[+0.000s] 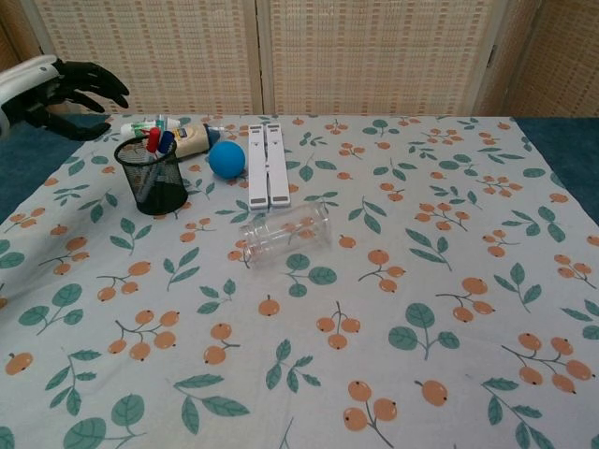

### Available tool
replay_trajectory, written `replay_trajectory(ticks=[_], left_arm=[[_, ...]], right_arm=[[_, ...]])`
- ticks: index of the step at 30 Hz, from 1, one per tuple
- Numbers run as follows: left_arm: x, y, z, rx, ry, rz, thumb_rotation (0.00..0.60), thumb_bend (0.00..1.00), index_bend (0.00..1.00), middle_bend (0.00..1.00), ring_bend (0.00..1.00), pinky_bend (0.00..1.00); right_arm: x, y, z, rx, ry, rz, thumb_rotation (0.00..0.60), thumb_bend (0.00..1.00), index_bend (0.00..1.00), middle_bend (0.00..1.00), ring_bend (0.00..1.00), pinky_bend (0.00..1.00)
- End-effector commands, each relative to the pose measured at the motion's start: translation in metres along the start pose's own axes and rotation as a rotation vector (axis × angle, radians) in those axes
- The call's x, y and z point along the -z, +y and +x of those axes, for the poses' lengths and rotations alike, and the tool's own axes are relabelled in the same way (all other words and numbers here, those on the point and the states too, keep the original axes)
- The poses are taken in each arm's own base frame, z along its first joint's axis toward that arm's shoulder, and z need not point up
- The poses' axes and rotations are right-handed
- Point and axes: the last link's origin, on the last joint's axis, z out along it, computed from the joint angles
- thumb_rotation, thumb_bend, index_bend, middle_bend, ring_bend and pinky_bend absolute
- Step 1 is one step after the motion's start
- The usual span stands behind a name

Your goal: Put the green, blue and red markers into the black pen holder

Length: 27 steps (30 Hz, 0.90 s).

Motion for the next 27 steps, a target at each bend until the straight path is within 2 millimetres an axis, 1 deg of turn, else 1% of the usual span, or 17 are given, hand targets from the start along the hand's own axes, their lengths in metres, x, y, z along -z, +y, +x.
replay_trajectory(ticks=[1,3,5,8,9,11,13,17,27], left_arm=[[0.112,-0.012,0.027,-0.577,0.277,0.184,0.6,0.36,0.32,0.29,0.18,0.24],[0.131,-0.025,0.027,-0.647,0.236,0.243,0.6,0.36,0.3,0.26,0.16,0.23],[0.147,-0.037,0.025,-0.679,0.184,0.301,0.6,0.36,0.26,0.22,0.13,0.21],[0.164,-0.052,0.023,-0.697,0.077,0.386,0.6,0.36,0.17,0.13,0.05,0.15],[0.17,-0.057,0.023,-0.695,0.031,0.421,0.6,0.37,0.13,0.08,0.02,0.13],[0.177,-0.064,0.026,-0.679,-0.008,0.475,0.6,0.37,0.09,0.02,0.0,0.11],[0.181,-0.068,0.029,-0.665,-0.007,0.506,0.6,0.37,0.07,0.0,0.0,0.1],[0.188,-0.074,0.033,-0.669,0.019,0.539,0.6,0.37,0.07,0.0,0.0,0.1],[0.187,-0.076,0.036,-0.65,0.039,0.544,0.6,0.37,0.07,0.0,0.0,0.09]], right_arm=[[0.0,-0.002,-0.001,0.001,-0.003,0.006,0.6,0.03,0.25,0.07,0.2,0.13],[0.0,-0.004,-0.001,0.002,-0.004,0.015,0.6,0.03,0.25,0.07,0.2,0.13],[0.001,-0.005,-0.001,0.005,-0.003,0.019,0.6,0.03,0.25,0.07,0.2,0.13],[0.002,-0.006,-0.001,0.008,-0.004,0.022,0.6,0.03,0.25,0.07,0.2,0.13],[0.002,-0.007,-0.001,0.009,-0.004,0.022,0.6,0.03,0.26,0.07,0.2,0.13],[0.002,-0.008,-0.001,0.01,-0.003,0.027,0.6,0.03,0.27,0.07,0.2,0.13],[0.003,-0.009,-0.001,0.01,-0.002,0.03,0.6,0.03,0.26,0.07,0.2,0.13],[0.003,-0.01,-0.001,0.009,-0.003,0.032,0.6,0.03,0.26,0.07,0.2,0.13],[0.003,-0.009,-0.003,0.028,-0.004,0.027,0.6,0.03,0.25,0.07,0.2,0.13]])
